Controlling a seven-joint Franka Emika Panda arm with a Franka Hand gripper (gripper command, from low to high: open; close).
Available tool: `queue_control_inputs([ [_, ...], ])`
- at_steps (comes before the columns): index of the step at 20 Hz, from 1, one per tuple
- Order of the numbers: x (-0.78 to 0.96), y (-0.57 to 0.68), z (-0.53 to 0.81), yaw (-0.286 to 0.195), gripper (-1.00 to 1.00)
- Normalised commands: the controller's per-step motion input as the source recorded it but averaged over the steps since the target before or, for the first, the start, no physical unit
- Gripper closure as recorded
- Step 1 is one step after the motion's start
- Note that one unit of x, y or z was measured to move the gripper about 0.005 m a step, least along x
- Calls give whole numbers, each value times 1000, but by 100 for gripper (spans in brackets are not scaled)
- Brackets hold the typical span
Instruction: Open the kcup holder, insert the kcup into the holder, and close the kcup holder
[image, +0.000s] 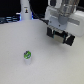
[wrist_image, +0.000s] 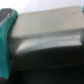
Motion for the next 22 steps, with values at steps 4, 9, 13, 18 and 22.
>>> queue_control_inputs([
  [4, 806, -428, 151, -84, 100],
  [9, 404, -112, 200, -103, -100],
  [13, 291, -203, 294, -119, -100],
  [18, 229, -425, 353, -153, -100],
  [22, 154, -609, 327, -201, -100],
])
